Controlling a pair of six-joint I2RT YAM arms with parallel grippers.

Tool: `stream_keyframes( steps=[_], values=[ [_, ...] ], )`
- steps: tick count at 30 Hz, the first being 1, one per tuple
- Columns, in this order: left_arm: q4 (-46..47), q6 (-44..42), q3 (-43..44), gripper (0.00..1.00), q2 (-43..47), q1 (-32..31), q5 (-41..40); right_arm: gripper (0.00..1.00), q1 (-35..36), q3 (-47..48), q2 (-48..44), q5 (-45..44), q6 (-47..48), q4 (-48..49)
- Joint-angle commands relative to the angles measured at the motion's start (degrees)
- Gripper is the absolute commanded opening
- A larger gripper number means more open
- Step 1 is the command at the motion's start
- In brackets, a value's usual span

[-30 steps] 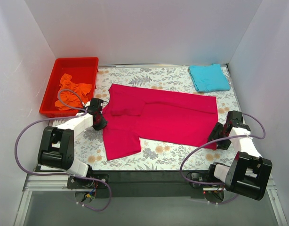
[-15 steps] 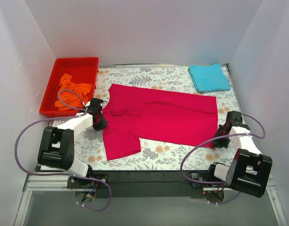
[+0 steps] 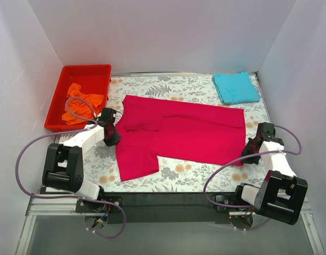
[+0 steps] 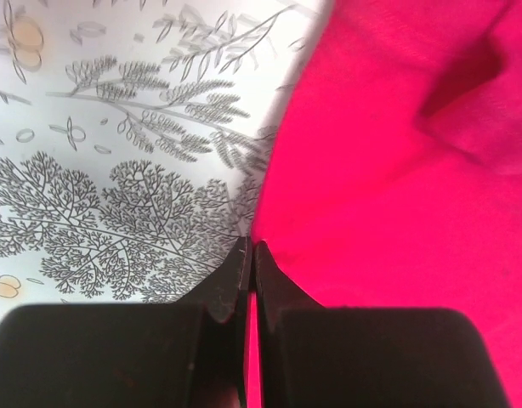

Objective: Fold and stack the t-shirts
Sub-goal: Fold the tshirt

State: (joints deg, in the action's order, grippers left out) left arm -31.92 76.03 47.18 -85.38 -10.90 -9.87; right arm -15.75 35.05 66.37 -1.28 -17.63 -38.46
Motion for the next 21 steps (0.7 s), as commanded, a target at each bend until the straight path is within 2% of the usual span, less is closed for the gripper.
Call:
stream_keyframes(
  steps=[1, 11, 21],
  values=[
    [-3.14, -2.02, 5.11, 0.0, 1.71, 0.0, -0.24, 0.01, -0.16, 6.07, -0.63, -1.44, 1.63, -1.27],
    [-7.63, -3.34, 16.18, 0.0, -4.79, 0.61, 3.62, 0.01, -0.25, 15.92, 5.52, -0.66, 3.12, -1.62],
    [-10.79, -3.08, 25.24, 0.0, -11.38, 2.89, 6.61, 0.01, -0.34, 24.27, 16.86, 3.12, 2.77, -1.62]
  ],
)
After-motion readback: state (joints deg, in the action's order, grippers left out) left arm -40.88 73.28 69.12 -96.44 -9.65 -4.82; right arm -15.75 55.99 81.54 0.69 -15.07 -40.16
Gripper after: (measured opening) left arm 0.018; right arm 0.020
